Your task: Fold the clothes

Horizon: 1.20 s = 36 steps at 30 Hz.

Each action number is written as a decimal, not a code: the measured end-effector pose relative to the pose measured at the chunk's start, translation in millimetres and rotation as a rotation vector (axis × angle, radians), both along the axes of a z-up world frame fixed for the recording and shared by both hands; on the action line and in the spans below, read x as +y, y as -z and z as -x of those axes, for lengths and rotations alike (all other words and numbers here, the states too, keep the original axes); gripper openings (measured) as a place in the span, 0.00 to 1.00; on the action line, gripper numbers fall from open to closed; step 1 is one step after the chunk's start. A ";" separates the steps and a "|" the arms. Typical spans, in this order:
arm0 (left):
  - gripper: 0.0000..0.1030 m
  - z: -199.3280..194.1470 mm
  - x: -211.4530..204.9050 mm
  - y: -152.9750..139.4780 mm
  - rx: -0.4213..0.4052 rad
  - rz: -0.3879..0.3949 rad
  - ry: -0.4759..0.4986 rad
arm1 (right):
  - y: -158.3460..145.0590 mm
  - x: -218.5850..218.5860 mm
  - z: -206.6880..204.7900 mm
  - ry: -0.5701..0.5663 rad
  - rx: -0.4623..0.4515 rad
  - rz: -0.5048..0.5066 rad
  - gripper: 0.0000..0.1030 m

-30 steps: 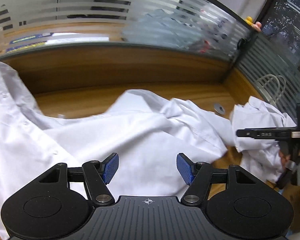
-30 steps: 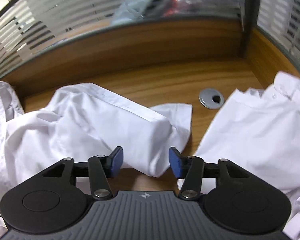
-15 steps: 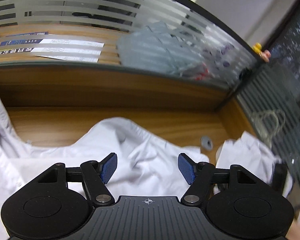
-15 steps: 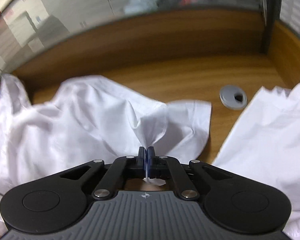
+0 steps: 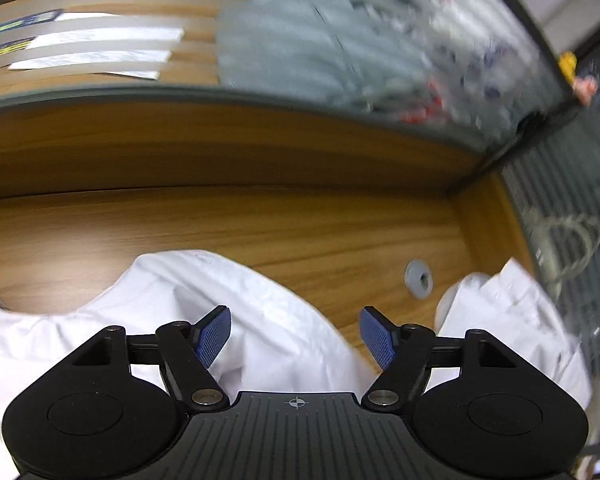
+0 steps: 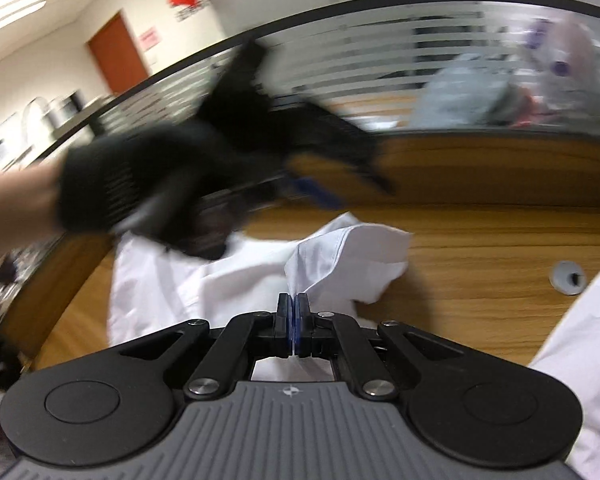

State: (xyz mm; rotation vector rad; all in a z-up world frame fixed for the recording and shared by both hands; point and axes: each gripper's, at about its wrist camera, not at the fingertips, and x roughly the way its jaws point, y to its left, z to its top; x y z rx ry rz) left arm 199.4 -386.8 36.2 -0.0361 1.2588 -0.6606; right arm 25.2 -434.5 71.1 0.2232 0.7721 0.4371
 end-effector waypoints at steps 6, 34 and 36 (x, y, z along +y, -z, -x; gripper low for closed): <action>0.71 -3.5 -35.1 29.4 0.066 -0.149 0.112 | 5.2 34.4 19.1 -0.068 0.027 -0.007 0.01; 0.03 14.3 276.5 -73.1 -0.068 0.234 -0.157 | -4.4 67.6 58.7 -0.085 0.096 -0.125 0.07; 0.03 25.4 315.4 -63.3 -0.053 0.214 -0.207 | -8.6 67.5 56.2 -0.088 0.097 -0.124 0.07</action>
